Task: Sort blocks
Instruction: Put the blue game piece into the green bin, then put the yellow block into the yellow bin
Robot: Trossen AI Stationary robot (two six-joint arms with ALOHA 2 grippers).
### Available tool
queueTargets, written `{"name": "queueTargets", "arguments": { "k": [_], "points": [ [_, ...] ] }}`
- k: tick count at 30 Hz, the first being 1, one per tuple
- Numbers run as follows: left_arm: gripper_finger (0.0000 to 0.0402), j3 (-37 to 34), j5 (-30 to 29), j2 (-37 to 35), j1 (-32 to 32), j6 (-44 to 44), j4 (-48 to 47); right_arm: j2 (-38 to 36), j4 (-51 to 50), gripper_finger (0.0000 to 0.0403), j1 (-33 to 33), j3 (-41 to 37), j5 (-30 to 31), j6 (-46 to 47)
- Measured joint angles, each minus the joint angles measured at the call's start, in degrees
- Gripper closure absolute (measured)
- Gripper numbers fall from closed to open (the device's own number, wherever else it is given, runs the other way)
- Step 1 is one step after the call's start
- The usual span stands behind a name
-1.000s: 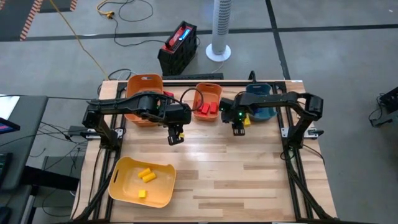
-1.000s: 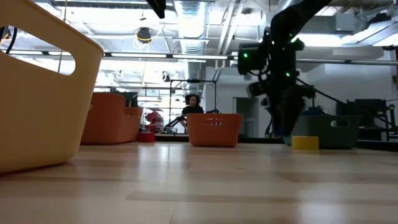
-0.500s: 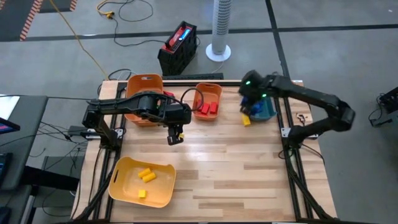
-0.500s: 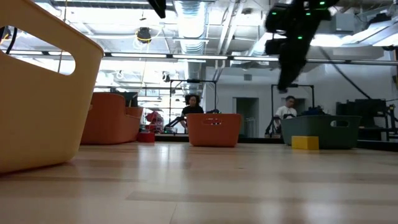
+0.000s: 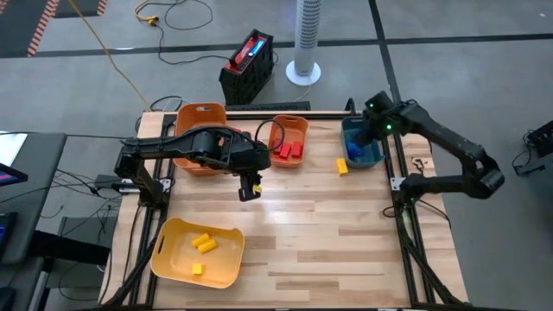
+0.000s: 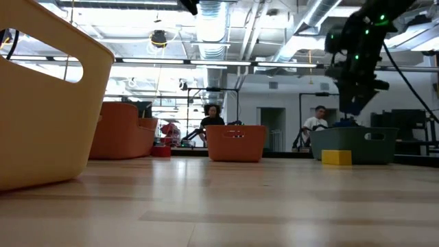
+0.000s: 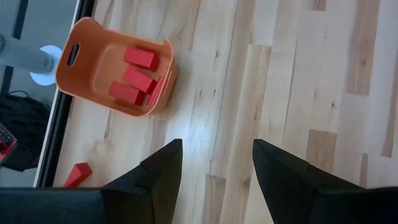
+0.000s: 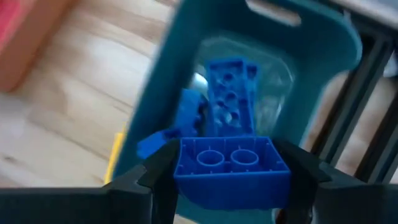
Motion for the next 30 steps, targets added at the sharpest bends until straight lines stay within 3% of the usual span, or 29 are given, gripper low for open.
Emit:
{"name": "queueTargets", "arguments": {
  "k": [12,23,27,30],
  "points": [
    [0.0212,0.00,0.00,0.00,0.50,0.24,-0.06,7.09,0.79,0.0174,-1.75,-0.59,-0.33,-1.69],
    [0.0212,0.00,0.70,0.02,2.16,1.53,-0.04,5.47,-2.40,0.0134,-1.39,2.81,-4.33,-5.26],
    [0.0212,0.00,0.83,0.02,2.27,1.91,-0.04,4.76,-6.56,0.0133,1.53,8.30,-4.27,-6.81],
    [0.0212,0.00,0.83,0.02,2.25,1.88,-0.04,4.56,-9.44,0.0133,7.89,12.53,-4.20,-10.89]
  ]
}}
